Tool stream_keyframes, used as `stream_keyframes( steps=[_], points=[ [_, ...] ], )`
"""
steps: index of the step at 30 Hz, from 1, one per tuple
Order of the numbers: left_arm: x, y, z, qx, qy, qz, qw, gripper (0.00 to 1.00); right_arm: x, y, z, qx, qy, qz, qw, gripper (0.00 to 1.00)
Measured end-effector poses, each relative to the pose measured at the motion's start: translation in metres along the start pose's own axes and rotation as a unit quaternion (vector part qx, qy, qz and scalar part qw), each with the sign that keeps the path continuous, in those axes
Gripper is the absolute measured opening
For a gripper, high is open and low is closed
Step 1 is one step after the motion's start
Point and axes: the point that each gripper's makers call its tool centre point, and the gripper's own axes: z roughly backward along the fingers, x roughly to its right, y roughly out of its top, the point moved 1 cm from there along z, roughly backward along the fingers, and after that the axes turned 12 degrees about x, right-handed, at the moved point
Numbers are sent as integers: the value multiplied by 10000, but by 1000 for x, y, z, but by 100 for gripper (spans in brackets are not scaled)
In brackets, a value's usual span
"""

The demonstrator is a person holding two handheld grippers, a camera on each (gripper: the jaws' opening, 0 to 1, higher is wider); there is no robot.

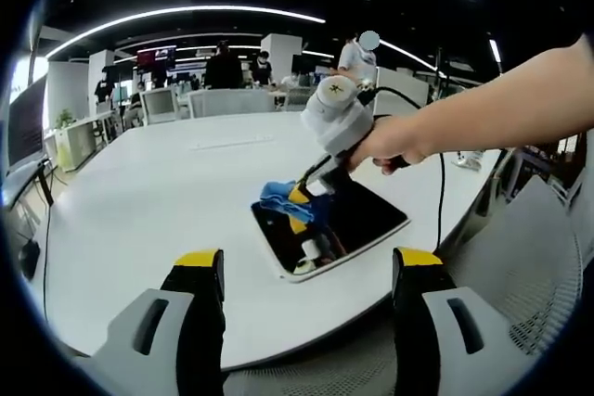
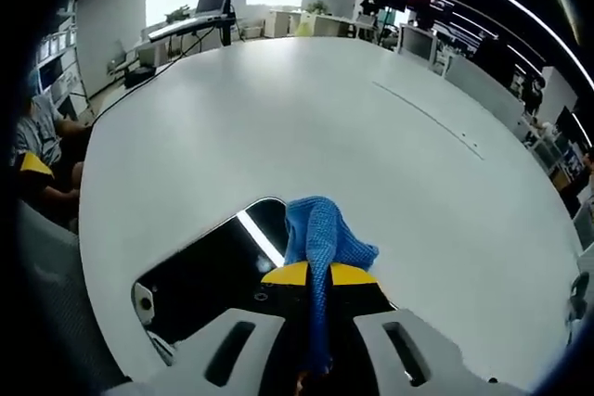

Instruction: Wipe the mirror surface with the cleaning cloth until all visible marks leave the cleaned area.

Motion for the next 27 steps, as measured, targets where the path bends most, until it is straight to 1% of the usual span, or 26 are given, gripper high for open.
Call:
stream_keyframes(
  steps=[3,6,11,13,18,21,25,27],
  points=[
    [0,0,0,-14,2,0,10000,72,-3,0,2,-27,25,93,10000,0],
    [0,-1,0,-21,6,1,10000,72,-7,0,3,-70,173,57,9998,0],
    [0,-1,0,-31,2,1,10000,72,-13,-1,6,-113,318,297,9990,0],
    [0,-1,0,-33,-1,0,10000,72,-17,-1,8,-159,379,560,9976,0],
    [1,-1,0,-35,-3,1,10000,72,-25,-2,12,-292,578,919,9937,0],
    [1,-1,0,-31,3,1,10000,72,-33,-4,17,-434,770,1331,9872,0],
    [1,-1,0,-24,10,-2,10000,72,-40,-6,21,-561,897,1458,9836,0],
    [1,-1,0,-26,10,-3,10000,72,-41,-8,23,-591,985,1389,9836,0]
  ],
)
